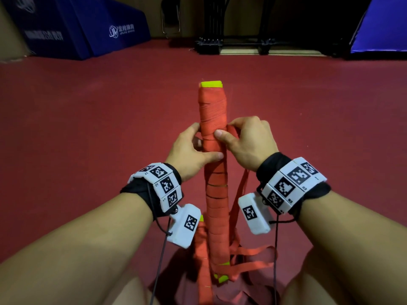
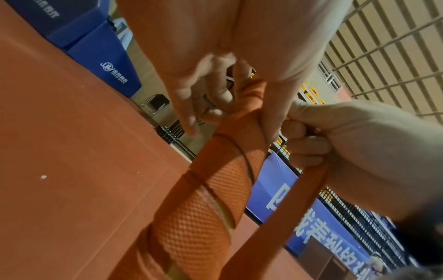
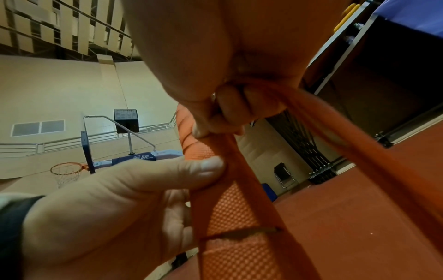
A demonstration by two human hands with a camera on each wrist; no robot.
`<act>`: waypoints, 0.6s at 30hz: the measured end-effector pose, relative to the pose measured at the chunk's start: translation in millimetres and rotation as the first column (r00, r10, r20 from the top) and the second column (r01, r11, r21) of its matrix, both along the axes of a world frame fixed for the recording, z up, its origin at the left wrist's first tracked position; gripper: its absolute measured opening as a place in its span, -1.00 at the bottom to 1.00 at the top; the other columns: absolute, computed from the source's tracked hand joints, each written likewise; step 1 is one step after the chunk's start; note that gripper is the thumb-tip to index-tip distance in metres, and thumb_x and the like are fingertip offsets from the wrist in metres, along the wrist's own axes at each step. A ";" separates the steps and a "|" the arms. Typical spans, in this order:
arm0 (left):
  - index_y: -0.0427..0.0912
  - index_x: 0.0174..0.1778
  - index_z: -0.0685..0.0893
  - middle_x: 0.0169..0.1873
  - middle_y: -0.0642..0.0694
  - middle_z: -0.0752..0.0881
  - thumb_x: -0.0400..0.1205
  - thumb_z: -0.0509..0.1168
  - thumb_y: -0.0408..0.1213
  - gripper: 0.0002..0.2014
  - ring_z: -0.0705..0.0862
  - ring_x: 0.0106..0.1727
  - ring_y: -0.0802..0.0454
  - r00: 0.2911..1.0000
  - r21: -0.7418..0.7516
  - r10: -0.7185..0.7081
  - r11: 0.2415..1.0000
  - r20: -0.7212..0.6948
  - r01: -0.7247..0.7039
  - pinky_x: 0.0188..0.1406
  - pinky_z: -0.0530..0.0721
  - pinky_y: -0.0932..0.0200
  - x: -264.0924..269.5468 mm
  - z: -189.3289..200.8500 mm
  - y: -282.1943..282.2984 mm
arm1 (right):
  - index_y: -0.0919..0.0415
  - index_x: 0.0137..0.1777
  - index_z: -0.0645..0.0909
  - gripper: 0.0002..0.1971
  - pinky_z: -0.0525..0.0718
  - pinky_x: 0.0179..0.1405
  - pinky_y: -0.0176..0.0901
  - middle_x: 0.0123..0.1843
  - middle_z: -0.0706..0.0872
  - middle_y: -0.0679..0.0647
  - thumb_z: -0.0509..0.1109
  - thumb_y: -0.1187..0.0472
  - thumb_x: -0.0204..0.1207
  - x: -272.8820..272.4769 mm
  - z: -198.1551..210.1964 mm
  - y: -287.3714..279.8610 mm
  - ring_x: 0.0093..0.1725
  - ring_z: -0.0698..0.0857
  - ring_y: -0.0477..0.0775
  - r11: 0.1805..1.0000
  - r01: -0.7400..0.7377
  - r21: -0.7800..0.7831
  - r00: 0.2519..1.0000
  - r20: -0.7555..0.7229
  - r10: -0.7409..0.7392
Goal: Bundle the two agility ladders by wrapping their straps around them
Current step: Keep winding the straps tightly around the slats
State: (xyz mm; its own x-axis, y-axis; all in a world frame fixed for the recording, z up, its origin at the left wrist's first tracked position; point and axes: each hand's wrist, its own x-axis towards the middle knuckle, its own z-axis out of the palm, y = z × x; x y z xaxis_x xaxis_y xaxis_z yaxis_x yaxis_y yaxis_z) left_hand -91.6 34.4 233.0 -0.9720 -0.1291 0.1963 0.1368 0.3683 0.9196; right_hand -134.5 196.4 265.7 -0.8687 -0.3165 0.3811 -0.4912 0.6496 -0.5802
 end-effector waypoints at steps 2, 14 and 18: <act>0.17 0.19 0.66 -0.14 -0.37 0.79 0.14 0.64 0.00 -0.35 0.77 -0.08 -0.40 1.000 -0.012 0.002 1.000 -0.005 -0.002 0.01 0.78 -0.40 -0.5 -2.2 0.8 | 0.10 -0.02 0.75 -0.67 0.62 -0.03 0.00 -0.07 0.79 0.18 0.43 -0.18 0.57 1.3 -1.7 -1.4 0.06 0.69 0.32 1.000 0.020 0.012 1.000 -0.004 -0.020; 0.15 0.23 0.62 -0.01 -0.03 0.83 0.23 0.57 0.04 -0.39 0.81 -0.02 -0.23 0.999 -0.063 -0.015 0.998 -0.043 0.012 -0.03 0.79 -0.33 7.3 -1.0 1.2 | 0.10 -0.11 0.68 -0.42 0.50 -0.23 -0.06 -0.25 0.70 0.10 0.44 -0.47 0.35 15.3 1.2 -9.9 -0.17 0.67 0.26 0.997 0.038 0.068 0.999 -0.017 -0.037; 0.22 0.25 0.57 0.00 -0.01 0.84 0.27 0.55 0.04 -0.40 0.83 0.02 -0.07 0.998 -0.073 -0.042 0.997 -0.039 0.039 0.04 0.79 -0.27 4.7 -0.2 1.2 | 0.16 -0.13 0.63 -0.52 0.44 -0.24 -0.03 -0.35 0.59 0.01 0.41 -0.32 0.51 14.7 3.0 -7.8 -0.17 0.63 0.27 1.000 0.002 0.029 1.000 -0.001 -0.002</act>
